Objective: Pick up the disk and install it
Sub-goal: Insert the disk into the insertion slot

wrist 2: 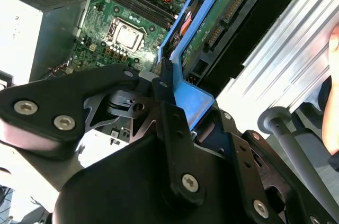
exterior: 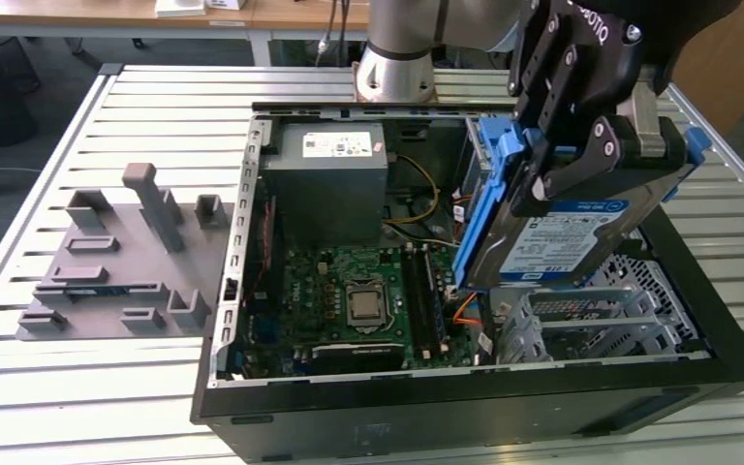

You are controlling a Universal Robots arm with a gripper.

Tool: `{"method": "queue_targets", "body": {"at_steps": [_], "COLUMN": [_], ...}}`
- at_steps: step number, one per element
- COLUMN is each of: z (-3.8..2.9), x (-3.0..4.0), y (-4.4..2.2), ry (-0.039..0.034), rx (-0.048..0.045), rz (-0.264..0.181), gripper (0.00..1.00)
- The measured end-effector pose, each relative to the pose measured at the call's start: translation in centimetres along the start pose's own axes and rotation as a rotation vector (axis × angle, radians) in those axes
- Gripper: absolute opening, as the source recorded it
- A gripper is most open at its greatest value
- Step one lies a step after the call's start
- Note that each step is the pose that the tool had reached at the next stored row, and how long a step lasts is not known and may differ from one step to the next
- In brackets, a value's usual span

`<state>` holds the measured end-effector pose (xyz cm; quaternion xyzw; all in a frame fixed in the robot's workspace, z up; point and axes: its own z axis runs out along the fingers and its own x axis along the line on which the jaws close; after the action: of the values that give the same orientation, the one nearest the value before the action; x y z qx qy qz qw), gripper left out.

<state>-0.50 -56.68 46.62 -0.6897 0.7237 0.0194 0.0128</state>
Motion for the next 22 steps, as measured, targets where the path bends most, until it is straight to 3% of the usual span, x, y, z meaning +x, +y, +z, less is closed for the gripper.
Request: {"method": "queue_targets", "body": {"at_steps": [4, 13, 22], "z": [0.13, 0.13, 0.22], "x": [-0.02, -0.03, -0.08], "y": [-0.44, -0.69, -1.96], "ry": [0.0, 0.0, 0.0], "rx": [0.0, 0.0, 0.0], "rz": [0.0, 0.0, 0.0], "gripper": [0.37, 0.37, 0.37]}}
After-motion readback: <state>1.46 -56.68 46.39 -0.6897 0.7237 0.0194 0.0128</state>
